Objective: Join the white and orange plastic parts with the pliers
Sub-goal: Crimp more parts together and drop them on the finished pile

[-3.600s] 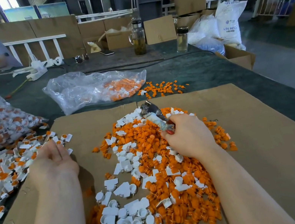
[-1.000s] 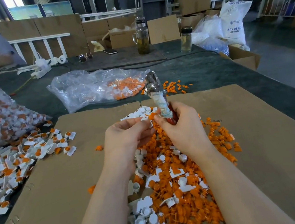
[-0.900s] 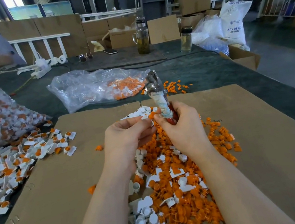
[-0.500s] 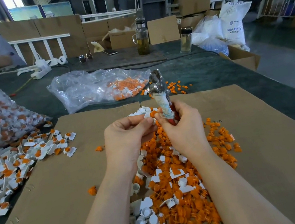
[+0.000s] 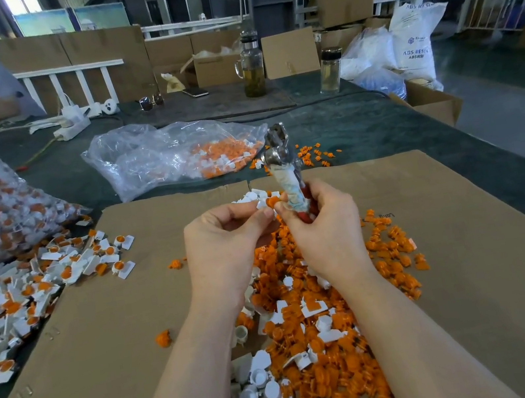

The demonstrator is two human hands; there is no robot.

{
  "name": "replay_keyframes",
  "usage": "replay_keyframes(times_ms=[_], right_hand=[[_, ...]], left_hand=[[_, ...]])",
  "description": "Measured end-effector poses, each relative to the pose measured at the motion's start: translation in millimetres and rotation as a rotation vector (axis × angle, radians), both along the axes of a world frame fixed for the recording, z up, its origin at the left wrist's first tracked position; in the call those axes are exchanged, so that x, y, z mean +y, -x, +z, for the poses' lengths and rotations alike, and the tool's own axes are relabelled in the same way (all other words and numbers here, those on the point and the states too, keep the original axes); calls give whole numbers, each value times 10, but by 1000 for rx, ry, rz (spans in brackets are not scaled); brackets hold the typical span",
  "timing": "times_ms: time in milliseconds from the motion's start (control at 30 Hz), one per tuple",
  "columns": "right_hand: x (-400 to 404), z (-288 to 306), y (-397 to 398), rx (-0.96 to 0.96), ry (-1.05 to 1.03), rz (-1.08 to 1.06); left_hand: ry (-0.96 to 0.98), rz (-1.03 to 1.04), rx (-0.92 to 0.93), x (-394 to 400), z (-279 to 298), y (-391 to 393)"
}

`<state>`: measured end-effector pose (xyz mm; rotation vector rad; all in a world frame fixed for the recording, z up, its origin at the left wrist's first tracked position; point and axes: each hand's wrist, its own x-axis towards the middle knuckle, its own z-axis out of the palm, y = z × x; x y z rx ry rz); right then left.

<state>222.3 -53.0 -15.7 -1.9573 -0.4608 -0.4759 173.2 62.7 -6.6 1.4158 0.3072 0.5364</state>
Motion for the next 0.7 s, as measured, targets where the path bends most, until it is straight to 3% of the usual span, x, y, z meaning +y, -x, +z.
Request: replay_keyframes(times_ms=[333, 700], right_hand=[[-1, 6, -1, -25, 31, -5], [15, -9, -31, 42, -12, 41]], left_hand=[[-112, 51, 17, 3, -12, -10], [-30, 36, -26, 2, -32, -23]])
